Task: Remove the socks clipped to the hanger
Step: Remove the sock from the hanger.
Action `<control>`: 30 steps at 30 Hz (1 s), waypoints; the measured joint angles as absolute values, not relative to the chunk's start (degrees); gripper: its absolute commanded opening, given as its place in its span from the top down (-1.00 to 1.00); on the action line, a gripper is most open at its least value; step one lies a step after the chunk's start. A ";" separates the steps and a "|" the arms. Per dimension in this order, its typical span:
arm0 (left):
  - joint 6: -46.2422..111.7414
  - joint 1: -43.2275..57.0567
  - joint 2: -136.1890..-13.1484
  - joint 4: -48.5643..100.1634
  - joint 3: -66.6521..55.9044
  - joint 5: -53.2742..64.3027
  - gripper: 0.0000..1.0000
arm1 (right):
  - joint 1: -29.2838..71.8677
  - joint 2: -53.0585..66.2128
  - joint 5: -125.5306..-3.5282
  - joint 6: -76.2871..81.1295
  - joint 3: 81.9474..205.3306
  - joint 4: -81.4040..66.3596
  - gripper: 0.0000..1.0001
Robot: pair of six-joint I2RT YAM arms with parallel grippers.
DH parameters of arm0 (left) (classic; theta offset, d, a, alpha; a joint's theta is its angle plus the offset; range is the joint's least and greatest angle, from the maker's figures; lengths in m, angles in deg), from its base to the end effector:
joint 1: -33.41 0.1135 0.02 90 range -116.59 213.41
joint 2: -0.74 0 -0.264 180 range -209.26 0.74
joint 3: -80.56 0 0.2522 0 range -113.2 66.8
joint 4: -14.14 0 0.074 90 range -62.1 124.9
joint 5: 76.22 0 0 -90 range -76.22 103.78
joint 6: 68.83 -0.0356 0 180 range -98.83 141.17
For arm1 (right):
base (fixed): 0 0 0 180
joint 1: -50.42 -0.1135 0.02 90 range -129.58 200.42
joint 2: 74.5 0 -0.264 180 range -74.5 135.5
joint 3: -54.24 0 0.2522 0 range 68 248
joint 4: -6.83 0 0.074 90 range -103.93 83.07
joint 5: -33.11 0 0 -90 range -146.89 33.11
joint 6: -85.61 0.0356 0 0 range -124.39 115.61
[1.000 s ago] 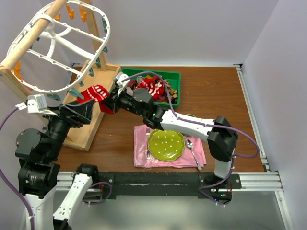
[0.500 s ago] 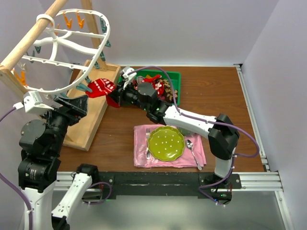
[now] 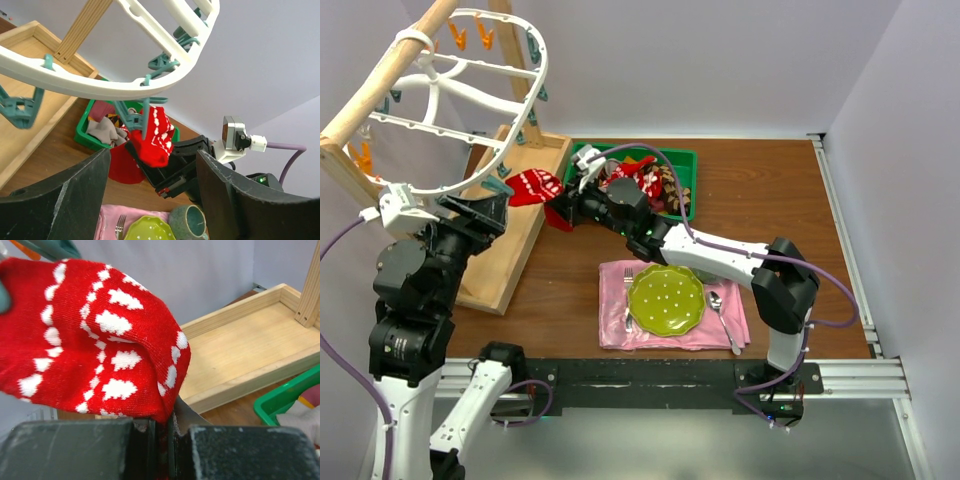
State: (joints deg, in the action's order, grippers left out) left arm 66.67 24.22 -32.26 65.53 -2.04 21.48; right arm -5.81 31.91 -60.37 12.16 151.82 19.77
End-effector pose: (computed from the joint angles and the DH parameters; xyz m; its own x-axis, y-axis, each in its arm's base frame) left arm 0.0711 -0.0067 0.4459 -0.0402 -0.7095 -0.7036 -0.0037 0.7042 -0.7100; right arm 0.2500 0.3778 0.3359 -0.2078 0.2008 -0.9573 -0.8390 0.4666 0.2799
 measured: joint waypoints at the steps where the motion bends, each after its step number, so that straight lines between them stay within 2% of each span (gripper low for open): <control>1: 66.69 24.25 -32.30 65.27 -1.78 21.48 -0.46 | -5.81 31.93 -60.33 12.19 151.77 19.84 1.00; 30: 67.67 24.22 -34.07 47.98 7.46 22.44 -0.37 | -5.81 29.90 -59.35 13.67 151.23 20.43 1.00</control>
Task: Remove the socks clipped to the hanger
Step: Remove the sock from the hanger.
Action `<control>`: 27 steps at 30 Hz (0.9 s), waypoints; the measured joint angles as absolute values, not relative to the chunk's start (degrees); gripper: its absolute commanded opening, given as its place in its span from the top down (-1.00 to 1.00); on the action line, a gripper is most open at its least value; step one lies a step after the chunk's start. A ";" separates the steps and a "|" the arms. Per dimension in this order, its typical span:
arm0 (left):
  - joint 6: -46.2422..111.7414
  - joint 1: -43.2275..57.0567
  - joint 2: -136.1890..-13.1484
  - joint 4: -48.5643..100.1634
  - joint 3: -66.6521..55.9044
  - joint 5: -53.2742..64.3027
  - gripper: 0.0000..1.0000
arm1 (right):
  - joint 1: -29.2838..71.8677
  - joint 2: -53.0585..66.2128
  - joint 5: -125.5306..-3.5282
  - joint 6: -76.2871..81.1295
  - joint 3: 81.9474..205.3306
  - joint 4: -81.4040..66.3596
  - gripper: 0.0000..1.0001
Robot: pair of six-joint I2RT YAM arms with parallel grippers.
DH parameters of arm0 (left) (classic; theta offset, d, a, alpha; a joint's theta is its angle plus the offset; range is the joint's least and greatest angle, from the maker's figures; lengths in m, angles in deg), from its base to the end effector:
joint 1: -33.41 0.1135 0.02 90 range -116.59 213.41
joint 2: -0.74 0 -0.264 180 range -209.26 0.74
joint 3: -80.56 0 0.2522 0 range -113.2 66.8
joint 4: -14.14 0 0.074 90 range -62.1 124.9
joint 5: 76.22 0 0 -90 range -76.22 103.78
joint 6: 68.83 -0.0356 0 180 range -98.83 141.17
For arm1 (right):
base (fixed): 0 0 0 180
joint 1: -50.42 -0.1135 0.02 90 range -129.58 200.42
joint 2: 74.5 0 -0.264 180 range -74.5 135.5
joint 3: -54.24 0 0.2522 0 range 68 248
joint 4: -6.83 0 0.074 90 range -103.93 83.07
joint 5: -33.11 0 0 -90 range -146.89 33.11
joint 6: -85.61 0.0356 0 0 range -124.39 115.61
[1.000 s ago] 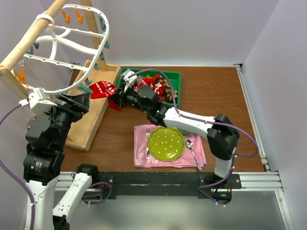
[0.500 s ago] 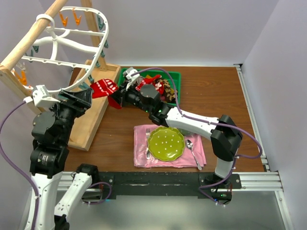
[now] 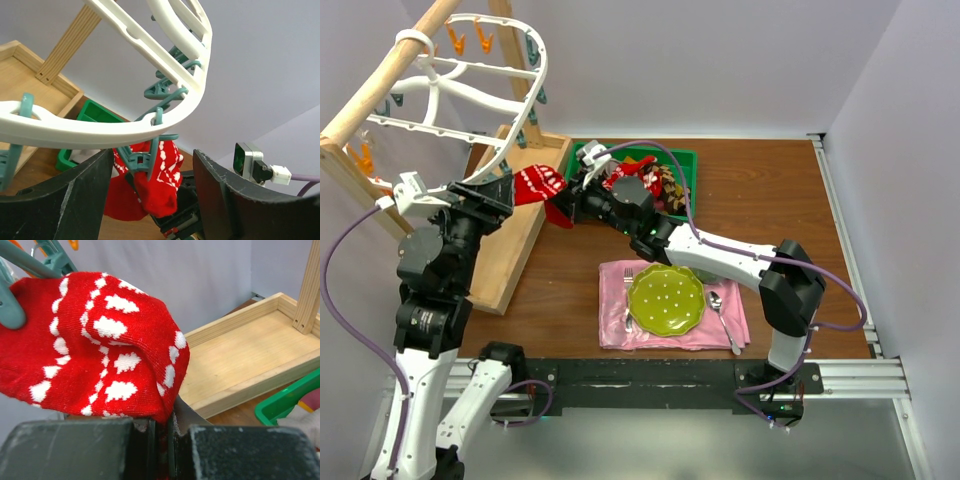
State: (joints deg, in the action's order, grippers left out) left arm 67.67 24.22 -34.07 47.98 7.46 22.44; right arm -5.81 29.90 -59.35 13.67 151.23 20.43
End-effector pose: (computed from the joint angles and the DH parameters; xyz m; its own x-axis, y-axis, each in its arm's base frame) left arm 0.1095 -0.0123 0.4290 0.0457 -0.7338 -0.6778 0.0622 0.6793 -0.7312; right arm 0.2459 0.3705 0.3485 -0.2078 0.2464 -0.9466 -0.8307 0.4665 0.3038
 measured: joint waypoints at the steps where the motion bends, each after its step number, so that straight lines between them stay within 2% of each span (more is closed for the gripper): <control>1: 67.65 24.22 -34.14 47.69 7.68 22.64 -0.36 | -5.81 29.90 -59.35 13.67 151.23 20.41 1.00; 9: 67.67 24.22 -34.18 45.68 8.80 24.21 -0.24 | -5.83 29.90 -59.35 13.67 151.23 19.92 1.00; 14: 67.60 24.22 -34.16 44.50 9.48 24.96 -0.05 | -5.83 29.87 -59.35 13.67 151.23 19.86 1.00; 17: 67.08 24.22 -34.51 43.52 9.54 25.00 0.18 | -5.83 29.68 -59.33 13.65 151.23 19.64 1.00; 18: 66.97 24.22 -34.64 43.21 9.54 25.00 0.33 | -5.83 29.59 -59.33 13.63 151.23 19.62 1.00; 19: 66.77 24.22 -34.79 42.89 9.54 25.02 0.64 | -5.83 29.44 -59.30 13.61 151.23 19.62 1.00; 21: 66.60 24.22 -34.94 42.01 9.54 24.89 0.88 | -5.87 29.22 -59.15 13.56 151.23 19.53 1.00; 23: 65.97 24.18 -34.94 41.97 9.54 25.22 1.00 | -5.87 29.02 -58.87 13.54 151.23 19.42 1.00; 27: 65.64 24.11 -34.94 41.77 9.54 25.48 1.00 | -5.90 28.30 -57.21 13.54 150.85 19.20 1.00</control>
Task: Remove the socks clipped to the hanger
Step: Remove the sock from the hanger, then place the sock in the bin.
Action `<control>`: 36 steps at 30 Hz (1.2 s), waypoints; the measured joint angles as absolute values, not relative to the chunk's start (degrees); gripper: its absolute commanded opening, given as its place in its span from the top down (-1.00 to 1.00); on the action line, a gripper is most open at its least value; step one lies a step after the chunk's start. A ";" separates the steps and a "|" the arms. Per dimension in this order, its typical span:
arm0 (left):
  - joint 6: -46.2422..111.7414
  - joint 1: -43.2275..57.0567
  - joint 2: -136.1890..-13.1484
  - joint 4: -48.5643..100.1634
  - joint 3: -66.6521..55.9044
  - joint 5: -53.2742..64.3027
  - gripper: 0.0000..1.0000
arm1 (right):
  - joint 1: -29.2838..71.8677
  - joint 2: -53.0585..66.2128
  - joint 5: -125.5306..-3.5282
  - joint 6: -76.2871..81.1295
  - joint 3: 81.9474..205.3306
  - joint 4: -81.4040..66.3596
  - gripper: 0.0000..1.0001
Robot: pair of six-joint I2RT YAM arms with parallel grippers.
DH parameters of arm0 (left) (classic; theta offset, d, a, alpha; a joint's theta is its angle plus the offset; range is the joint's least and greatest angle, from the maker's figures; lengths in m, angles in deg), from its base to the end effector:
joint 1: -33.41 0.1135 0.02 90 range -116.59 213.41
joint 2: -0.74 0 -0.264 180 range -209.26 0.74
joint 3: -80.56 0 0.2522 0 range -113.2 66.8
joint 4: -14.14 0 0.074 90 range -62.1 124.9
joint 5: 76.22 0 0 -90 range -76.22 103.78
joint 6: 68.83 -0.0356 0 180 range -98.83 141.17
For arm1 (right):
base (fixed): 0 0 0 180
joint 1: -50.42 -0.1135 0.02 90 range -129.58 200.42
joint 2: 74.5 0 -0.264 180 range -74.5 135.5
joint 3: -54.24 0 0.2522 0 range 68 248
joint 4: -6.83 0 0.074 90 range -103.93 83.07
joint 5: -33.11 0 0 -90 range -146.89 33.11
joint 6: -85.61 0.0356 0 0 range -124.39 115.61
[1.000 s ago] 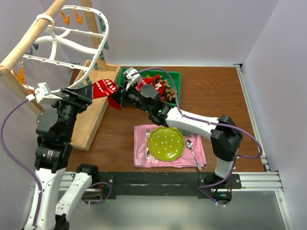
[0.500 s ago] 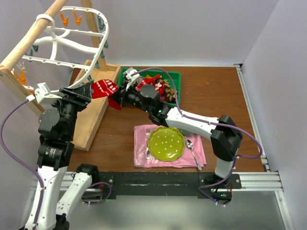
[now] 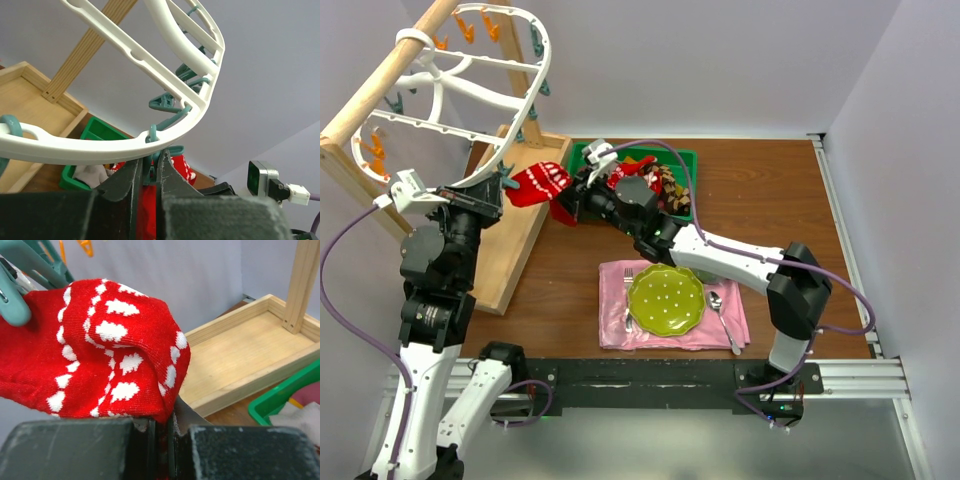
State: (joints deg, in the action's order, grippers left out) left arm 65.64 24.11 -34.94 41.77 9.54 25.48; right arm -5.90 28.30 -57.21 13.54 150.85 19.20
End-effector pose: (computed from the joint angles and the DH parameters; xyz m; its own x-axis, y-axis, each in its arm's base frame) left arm 0.1188 -0.0121 0.4280 0.1225 -0.7152 -0.6881 0.0642 0.6976 -0.7136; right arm 0.2428 0.3647 0.3555 -0.2003 0.2545 -0.9461 -0.8130 0.4956 0.3055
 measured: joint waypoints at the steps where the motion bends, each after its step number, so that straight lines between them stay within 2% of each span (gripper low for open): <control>1: 65.59 24.11 -34.92 41.77 9.54 25.61 1.00 | -5.90 27.84 -56.20 13.56 150.35 19.20 1.00; 11: 65.53 24.11 -34.55 41.75 9.54 25.98 1.00 | -5.68 22.92 -46.65 14.46 145.54 18.90 1.00; 12: 65.53 24.11 -34.55 41.77 9.54 25.96 0.79 | -5.68 22.90 -46.28 14.52 145.52 18.94 1.00; 14: 65.51 24.11 -34.49 41.79 9.54 25.96 0.56 | -5.70 22.90 -45.88 14.65 145.50 19.03 1.00; 15: 65.35 24.09 -34.46 41.82 9.54 25.96 0.16 | -5.70 22.90 -45.86 14.65 145.48 19.03 1.00; 16: 65.22 24.11 -34.35 41.84 9.54 25.94 0.01 | -5.70 22.90 -45.84 14.68 145.48 19.03 1.00; 17: 65.00 24.09 -34.24 42.03 9.52 25.98 -0.09 | -5.70 22.90 -45.84 14.68 145.43 19.05 1.00; 18: 65.03 24.09 -34.05 42.41 9.52 25.83 -0.27 | -5.70 22.90 -45.84 14.68 145.43 19.05 1.00; 21: 64.65 24.00 -33.28 42.60 9.48 24.63 -0.50 | -5.70 22.90 -45.84 14.70 145.41 19.12 1.00; 26: 64.57 24.00 -30.64 44.35 9.45 22.70 -0.64 | -5.70 22.90 -45.82 14.70 145.41 19.16 1.00; 36: 60.28 24.00 -25.70 48.61 8.91 16.50 -0.64 | -5.11 22.90 -45.40 14.65 145.37 17.89 1.00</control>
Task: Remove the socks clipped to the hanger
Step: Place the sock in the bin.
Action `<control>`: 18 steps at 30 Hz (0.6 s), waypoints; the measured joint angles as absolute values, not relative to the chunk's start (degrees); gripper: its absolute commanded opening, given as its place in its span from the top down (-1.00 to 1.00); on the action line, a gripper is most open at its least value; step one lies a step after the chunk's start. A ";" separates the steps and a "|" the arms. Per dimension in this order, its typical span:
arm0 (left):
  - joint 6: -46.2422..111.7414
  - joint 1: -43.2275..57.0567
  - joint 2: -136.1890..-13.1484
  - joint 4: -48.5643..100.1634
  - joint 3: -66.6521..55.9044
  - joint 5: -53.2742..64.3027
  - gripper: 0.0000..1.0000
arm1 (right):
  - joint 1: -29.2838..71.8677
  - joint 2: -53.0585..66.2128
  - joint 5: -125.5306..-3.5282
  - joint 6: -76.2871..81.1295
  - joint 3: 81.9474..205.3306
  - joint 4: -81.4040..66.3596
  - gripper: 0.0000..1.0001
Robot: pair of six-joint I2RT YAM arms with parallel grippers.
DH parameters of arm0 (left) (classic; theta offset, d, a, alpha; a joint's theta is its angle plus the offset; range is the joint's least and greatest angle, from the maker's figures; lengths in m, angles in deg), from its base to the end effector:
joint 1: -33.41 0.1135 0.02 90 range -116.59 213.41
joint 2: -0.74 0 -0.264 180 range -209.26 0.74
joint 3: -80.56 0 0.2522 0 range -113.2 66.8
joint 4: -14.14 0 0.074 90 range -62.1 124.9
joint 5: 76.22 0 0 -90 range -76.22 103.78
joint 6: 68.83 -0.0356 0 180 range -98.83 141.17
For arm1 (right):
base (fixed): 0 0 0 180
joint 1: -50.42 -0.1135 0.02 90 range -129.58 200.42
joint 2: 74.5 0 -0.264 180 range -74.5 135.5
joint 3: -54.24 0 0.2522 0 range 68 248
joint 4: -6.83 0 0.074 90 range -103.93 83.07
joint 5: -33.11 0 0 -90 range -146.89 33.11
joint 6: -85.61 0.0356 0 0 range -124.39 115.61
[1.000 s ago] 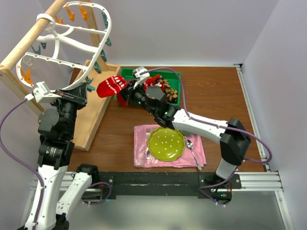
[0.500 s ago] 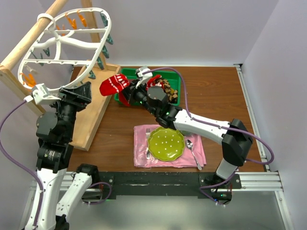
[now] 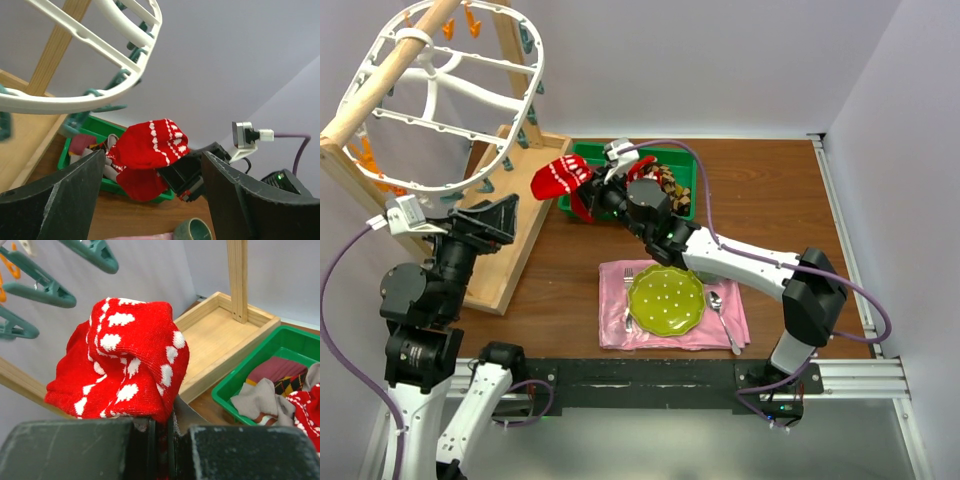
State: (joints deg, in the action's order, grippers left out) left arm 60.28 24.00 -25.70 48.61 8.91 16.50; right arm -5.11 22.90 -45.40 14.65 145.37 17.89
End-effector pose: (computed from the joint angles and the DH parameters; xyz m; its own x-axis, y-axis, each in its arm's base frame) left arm 0.0683 -0.0096 0.4305 0.0686 -0.6501 -0.7568 0.2070 0.7513 -0.6266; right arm 0.2397 0.3366 0.3568 -0.1822 0.2994 -0.9366 -0.6729 0.6565 0.3408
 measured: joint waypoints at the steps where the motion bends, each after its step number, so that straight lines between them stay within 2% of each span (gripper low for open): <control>1: 59.56 24.00 -25.72 49.01 8.91 14.94 -0.64 | -4.93 22.90 -45.40 14.68 145.39 17.65 1.00; 8: 57.46 24.00 -25.70 49.81 9.83 4.78 -0.61 | 3.63 24.80 -48.13 17.67 146.64 16.51 1.00; 18: 55.96 24.00 -26.68 48.09 20.34 -4.40 -0.58 | 13.62 43.40 -49.49 20.58 157.65 16.01 1.00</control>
